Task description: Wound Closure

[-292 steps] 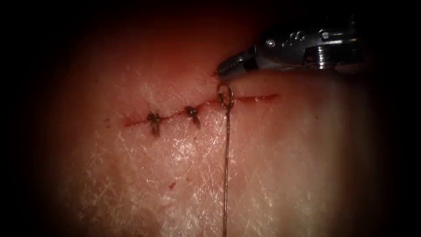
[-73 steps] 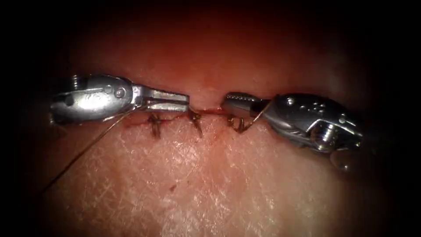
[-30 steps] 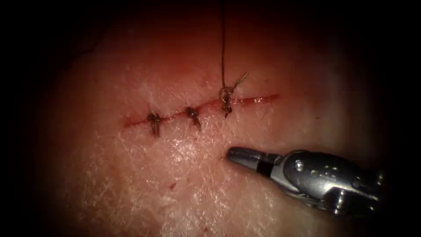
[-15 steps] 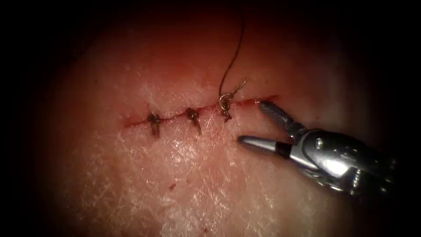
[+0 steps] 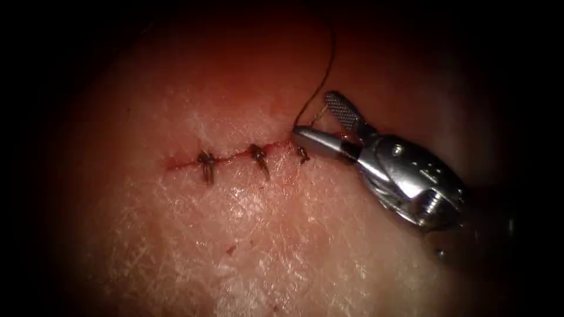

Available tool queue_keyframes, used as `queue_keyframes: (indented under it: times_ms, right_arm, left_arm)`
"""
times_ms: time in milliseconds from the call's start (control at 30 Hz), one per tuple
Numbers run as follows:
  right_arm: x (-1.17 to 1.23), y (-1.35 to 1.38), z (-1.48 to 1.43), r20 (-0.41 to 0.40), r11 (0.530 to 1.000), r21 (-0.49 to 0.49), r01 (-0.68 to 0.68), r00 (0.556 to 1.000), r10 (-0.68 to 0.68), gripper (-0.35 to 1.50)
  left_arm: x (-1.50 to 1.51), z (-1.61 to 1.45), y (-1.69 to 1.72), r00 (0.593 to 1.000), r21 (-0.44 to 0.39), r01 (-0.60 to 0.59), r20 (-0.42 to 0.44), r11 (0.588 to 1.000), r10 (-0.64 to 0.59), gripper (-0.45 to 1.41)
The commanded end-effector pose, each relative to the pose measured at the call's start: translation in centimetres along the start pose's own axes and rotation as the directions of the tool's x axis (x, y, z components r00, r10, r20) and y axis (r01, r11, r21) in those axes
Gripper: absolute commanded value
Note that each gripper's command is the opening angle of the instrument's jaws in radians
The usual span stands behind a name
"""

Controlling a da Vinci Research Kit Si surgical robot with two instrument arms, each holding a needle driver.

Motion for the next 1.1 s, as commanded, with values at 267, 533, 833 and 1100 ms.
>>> queue_keyframes:
  times_ms: [267,533,833,1100]
  right_arm:
    - [-0.09,-0.06,0.13,0.004,0.998,0.066,0.0,1.0,0.0,-0.35]
    - [0.06,0.01,-0.05,-0.021,0.998,0.058,0.019,1.0,-0.017,-0.35]
    - [-0.04,-0.3,-0.12,0.047,0.988,0.14,0.07,0.996,-0.077,-0.35]
    - [-0.16,-0.52,-0.34,0.065,0.972,0.167,0.167,0.981,-0.18,-0.35]
  left_arm:
    - [-0.03,0.08,-0.02,1.0,-0.001,-0.004,0.0,1.0,0.004,-0.45]
    - [-0.08,0.09,-0.01,1.0,-0.005,-0.009,0.0,1.0,0.009,-0.45]
    - [-0.05,0.09,-0.36,1.0,0.027,-0.006,-0.004,1.0,0.007,-0.45]
    - [-0.1,0.23,-0.47,1.0,0.062,-0.012,0.003,0.998,0.011,-0.45]
